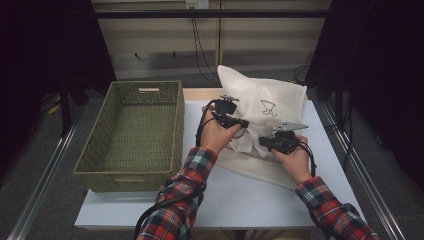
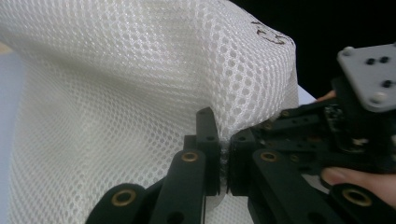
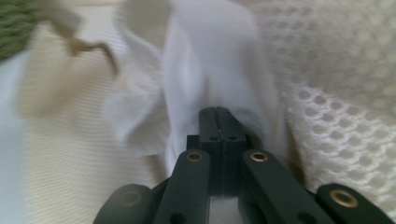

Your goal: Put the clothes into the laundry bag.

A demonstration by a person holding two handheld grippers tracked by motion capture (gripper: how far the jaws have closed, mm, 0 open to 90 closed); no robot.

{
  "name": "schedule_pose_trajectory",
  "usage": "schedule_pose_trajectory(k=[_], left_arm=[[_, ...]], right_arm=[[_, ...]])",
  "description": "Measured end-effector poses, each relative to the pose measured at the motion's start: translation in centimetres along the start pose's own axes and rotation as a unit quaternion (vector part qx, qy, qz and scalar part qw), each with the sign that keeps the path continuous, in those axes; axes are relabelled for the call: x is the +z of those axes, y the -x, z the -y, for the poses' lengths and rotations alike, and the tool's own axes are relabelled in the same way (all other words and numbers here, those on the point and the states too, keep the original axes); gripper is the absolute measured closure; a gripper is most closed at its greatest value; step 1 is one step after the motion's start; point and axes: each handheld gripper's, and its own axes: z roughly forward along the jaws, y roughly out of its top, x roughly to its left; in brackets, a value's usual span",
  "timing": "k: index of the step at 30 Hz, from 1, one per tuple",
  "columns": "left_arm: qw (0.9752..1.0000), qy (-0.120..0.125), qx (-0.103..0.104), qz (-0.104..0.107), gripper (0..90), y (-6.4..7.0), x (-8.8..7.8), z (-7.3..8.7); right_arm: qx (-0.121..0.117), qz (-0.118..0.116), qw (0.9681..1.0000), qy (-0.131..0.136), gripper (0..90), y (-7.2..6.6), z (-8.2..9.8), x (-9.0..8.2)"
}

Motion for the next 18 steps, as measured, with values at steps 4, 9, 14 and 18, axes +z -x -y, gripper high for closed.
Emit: schedule_pose_trajectory(k=[4, 9, 14, 18], left_arm=[[0.9998, -0.007, -0.014, 0.014, 87.1, -0.2, -0.1, 0.3], [0.9990, -0.026, -0.018, 0.031, 87.9, -0.6, -0.1, 0.6], [0.9973, -0.041, -0.035, 0.050, 88.6, -1.3, -0.1, 0.9], [0.9969, -0.048, -0.027, 0.055, 88.8, -1.4, -0.1, 0.9]], right_arm=[[0.001, 0.029, 0.9996, 0.002, 90.0, 0.1, 0.1, 1.3], [0.023, 0.062, 0.9978, 0.007, 90.0, 0.5, -0.3, 2.9], [0.046, 0.087, 0.9948, 0.025, 90.0, 1.0, -1.4, 4.3], [0.059, 0.114, 0.9901, 0.057, 90.0, 2.1, -2.2, 5.0]])
